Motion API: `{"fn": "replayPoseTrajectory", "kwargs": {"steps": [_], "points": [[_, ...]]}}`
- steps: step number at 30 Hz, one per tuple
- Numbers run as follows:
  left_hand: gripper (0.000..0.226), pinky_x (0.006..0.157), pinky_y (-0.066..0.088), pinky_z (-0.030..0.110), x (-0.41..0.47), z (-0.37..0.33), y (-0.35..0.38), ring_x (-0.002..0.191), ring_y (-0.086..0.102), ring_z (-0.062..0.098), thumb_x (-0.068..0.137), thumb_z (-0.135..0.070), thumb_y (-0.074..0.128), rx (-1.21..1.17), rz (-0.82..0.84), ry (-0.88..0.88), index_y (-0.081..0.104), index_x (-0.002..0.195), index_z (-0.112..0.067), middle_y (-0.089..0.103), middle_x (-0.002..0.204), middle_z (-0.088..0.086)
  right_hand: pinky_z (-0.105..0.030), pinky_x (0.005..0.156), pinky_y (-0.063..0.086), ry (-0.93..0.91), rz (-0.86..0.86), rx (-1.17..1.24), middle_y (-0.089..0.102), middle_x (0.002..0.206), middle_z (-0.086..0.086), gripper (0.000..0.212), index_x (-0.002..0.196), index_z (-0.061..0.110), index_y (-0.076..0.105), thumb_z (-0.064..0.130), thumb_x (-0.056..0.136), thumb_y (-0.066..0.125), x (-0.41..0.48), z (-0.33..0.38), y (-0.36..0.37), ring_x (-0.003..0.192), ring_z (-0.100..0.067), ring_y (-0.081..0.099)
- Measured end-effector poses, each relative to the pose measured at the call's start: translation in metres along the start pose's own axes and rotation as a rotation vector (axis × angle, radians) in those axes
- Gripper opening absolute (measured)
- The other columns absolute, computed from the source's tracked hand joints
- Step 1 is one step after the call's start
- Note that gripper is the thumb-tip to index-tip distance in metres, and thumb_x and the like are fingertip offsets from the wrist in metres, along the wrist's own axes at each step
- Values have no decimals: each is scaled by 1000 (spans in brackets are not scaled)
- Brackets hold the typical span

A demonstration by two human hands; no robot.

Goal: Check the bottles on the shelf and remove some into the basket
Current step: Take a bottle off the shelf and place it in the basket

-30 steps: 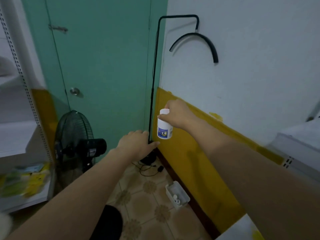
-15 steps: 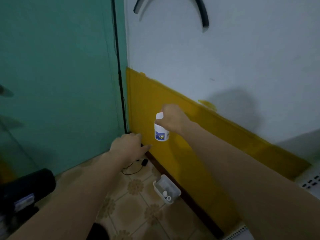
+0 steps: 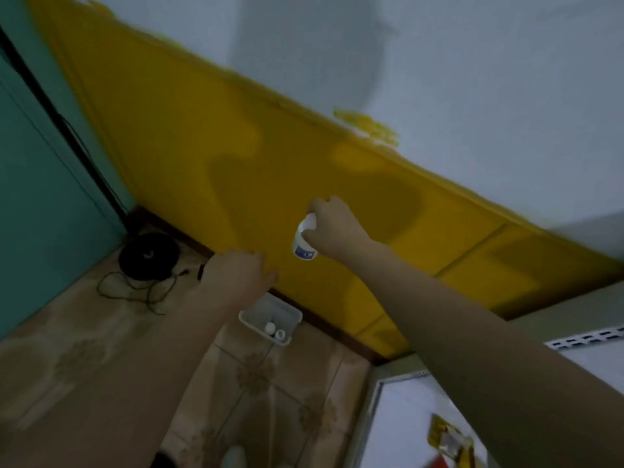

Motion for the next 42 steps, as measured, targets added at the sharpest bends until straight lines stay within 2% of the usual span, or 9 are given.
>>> {"fn": "replayPoseTrajectory", "kwargs": {"steps": [2,4,8,11,17,26,29,36,42], "points": [[44,89,44,37,26,3,32,105,55,26,96,-48,34,12,47,32,57,116,-15,59,114,6,-41,86,47,41,66,-7,41,129,-17,37,128,9,46,17,92,56,25,-17,32,111,-34,47],[43,86,42,32,46,8,66,106,55,24,98,-46,33,61,50,57,56,119,-18,59,117,3,-43,82,49,64,125,0,41,127,-17,37,124,9,47,12,89,59,48,-33,70,108,-35,47],[40,61,46,31,80,24,144,71,61,26,93,-48,44,79,49,102,66,100,-16,66,86,7,-42,86,43,78,200,45,40,127,-17,36,123,9,47,12,89,59,86,-64,162,112,-35,43],[41,69,47,35,106,37,209,84,61,31,92,-44,49,17,103,103,63,110,-10,66,99,13,-42,92,41,94,222,111,41,129,-18,36,123,7,47,14,90,59,113,-87,236,115,-35,42],[46,87,41,36,152,59,352,111,50,29,96,-46,33,91,204,80,48,126,-14,54,124,10,-39,91,41,80,277,122,48,127,-19,38,123,4,49,15,89,62,169,-127,395,114,-35,47],[47,86,41,38,184,118,573,111,49,31,96,-47,31,151,345,57,47,124,-12,53,120,12,-33,95,40,5,294,95,49,133,-13,41,131,6,44,17,93,57,244,-150,641,122,-27,47],[47,86,41,39,194,134,627,111,49,31,97,-46,31,161,362,57,46,124,-12,53,119,12,-33,103,35,-23,286,11,46,136,-11,43,134,10,41,18,94,54,267,-155,705,127,-26,43],[51,87,43,40,200,148,691,112,49,31,97,-47,28,131,327,62,45,130,-11,53,124,12,-26,99,35,-4,304,-68,46,135,-14,41,130,8,45,23,93,55,287,-186,786,123,-25,46],[53,90,42,39,195,148,673,115,48,29,97,-49,25,194,411,60,43,132,-14,52,125,9,-37,105,34,-5,326,-127,35,142,-16,56,142,12,33,38,96,50,266,-177,764,131,-31,34]]}}
Point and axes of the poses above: each hand's wrist, its own x-axis towards the middle knuckle, its own y-axis out of the palm, z = x × y, the point moved 3 cm from there along x, towards the middle knuckle
